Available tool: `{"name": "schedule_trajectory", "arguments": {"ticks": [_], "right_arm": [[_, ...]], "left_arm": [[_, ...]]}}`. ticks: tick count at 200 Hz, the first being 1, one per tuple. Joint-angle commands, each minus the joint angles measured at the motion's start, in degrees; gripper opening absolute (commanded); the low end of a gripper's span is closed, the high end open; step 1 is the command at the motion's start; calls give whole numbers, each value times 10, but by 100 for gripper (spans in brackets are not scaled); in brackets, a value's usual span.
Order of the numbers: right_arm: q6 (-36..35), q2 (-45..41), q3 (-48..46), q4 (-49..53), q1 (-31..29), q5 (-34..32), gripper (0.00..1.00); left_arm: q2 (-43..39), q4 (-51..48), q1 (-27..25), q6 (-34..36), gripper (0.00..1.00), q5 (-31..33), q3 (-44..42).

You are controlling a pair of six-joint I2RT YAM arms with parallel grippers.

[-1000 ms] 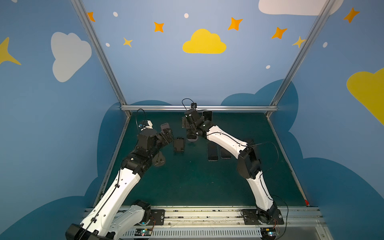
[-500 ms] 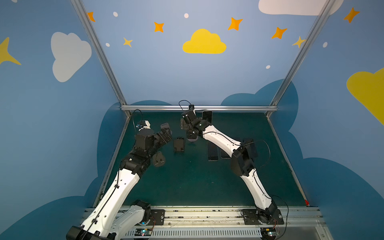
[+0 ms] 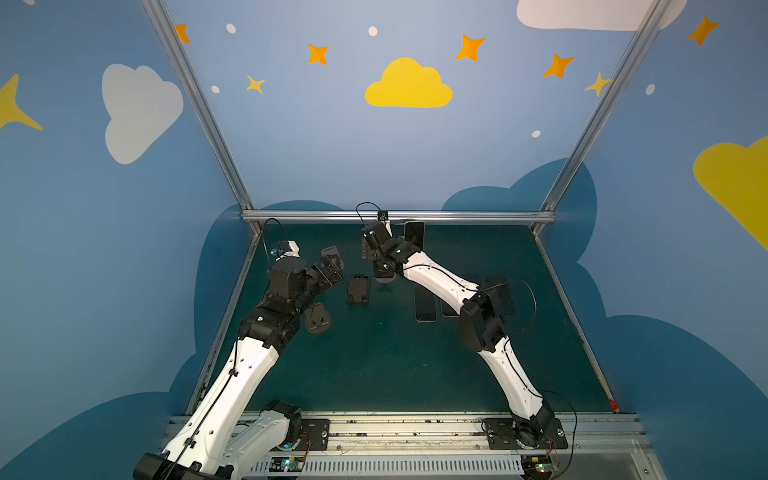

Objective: Remove the phone from the phone stand

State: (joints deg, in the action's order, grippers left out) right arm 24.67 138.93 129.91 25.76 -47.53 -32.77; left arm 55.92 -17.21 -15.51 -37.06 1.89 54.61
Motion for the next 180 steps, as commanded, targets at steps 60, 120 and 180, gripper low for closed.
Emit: {"name": "schedule_trajectory", "arguments": {"ticks": [60,120,180], "right_arm": [[0,-18,-17,-20,10,1,94],[2,-2,5,-24,14,8,94],[6,20,26,-23,16,20,94]], "left_arm": [[8,12,6,-7,100,-16,-3],[8,12,6,-8,100,-18,-3],[9,13,8,-9,100,-20,-4]]}}
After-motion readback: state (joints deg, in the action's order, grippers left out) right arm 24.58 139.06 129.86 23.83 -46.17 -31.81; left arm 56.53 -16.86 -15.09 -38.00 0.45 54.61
